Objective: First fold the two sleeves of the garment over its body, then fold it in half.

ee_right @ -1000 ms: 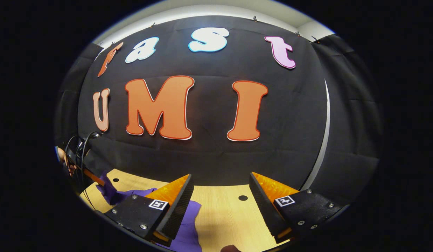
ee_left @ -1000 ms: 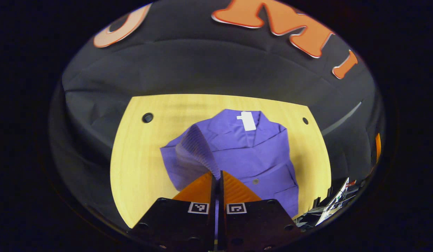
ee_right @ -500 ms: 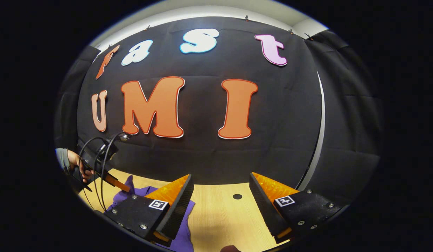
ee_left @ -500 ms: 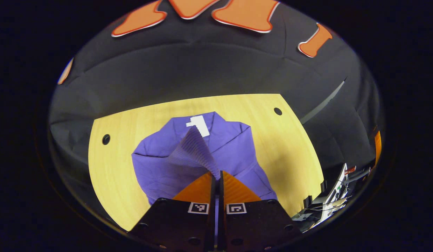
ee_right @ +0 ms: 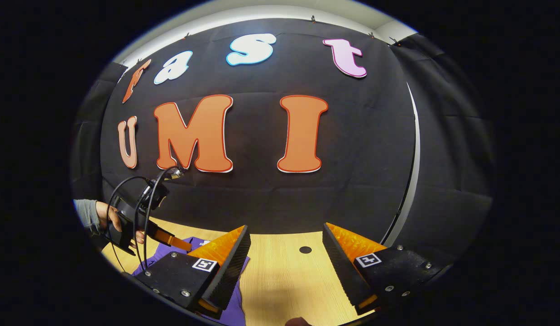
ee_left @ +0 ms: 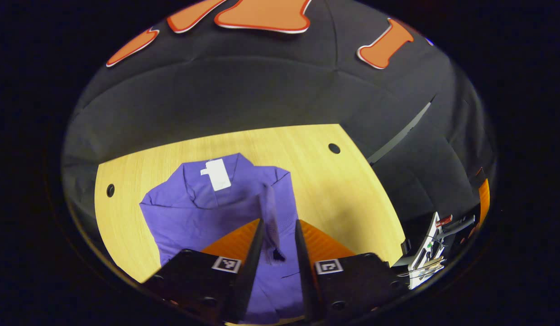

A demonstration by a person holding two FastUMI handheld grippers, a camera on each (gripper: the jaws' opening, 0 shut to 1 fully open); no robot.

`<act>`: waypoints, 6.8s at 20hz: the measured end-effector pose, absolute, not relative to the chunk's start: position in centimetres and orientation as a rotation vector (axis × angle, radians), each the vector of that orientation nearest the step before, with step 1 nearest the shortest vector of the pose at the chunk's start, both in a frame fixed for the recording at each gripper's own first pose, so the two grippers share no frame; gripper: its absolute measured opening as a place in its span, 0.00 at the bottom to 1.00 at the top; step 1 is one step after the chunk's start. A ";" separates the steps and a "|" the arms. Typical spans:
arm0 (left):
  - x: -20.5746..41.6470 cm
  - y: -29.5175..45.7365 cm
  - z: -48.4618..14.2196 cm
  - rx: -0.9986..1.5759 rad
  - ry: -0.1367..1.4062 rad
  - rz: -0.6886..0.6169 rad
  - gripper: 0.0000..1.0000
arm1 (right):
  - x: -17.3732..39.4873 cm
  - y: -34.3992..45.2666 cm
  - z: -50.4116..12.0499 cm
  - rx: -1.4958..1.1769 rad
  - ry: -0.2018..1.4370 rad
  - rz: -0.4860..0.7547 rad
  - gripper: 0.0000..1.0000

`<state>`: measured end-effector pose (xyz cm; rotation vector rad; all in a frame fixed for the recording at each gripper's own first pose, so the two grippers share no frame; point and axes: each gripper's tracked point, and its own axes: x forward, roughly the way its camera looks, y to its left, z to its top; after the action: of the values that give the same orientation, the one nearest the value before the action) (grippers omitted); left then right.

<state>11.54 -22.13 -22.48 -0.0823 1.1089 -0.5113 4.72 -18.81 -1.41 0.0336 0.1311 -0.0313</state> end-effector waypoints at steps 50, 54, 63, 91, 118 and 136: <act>-18.2 9.0 -30.9 0.067 0.918 -0.060 0.96 | -17.0 -2.4 -29.8 0.064 0.833 -0.001 0.96; -19.1 7.9 -35.9 0.044 1.072 -0.072 0.96 | -17.8 -3.1 -34.5 0.044 0.965 0.011 0.97; -22.3 6.5 -42.3 0.027 1.352 -0.077 0.97 | -18.4 -3.5 -40.1 0.105 1.175 0.003 0.96; -18.0 2.7 -37.2 -0.190 1.489 -0.151 0.02 | -13.4 -0.6 -33.1 0.265 1.250 0.134 0.04; 14.4 1.2 -27.3 0.016 1.196 -0.214 0.02 | 15.3 0.2 -20.9 0.172 0.989 0.271 0.04; 30.4 4.8 -26.6 0.226 0.759 0.035 0.96 | 29.8 -1.7 -20.5 0.185 0.769 0.146 0.68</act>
<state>30.40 4.83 -26.65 0.2264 0.7594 0.0346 29.76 -1.71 -20.50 0.1853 0.7691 0.1461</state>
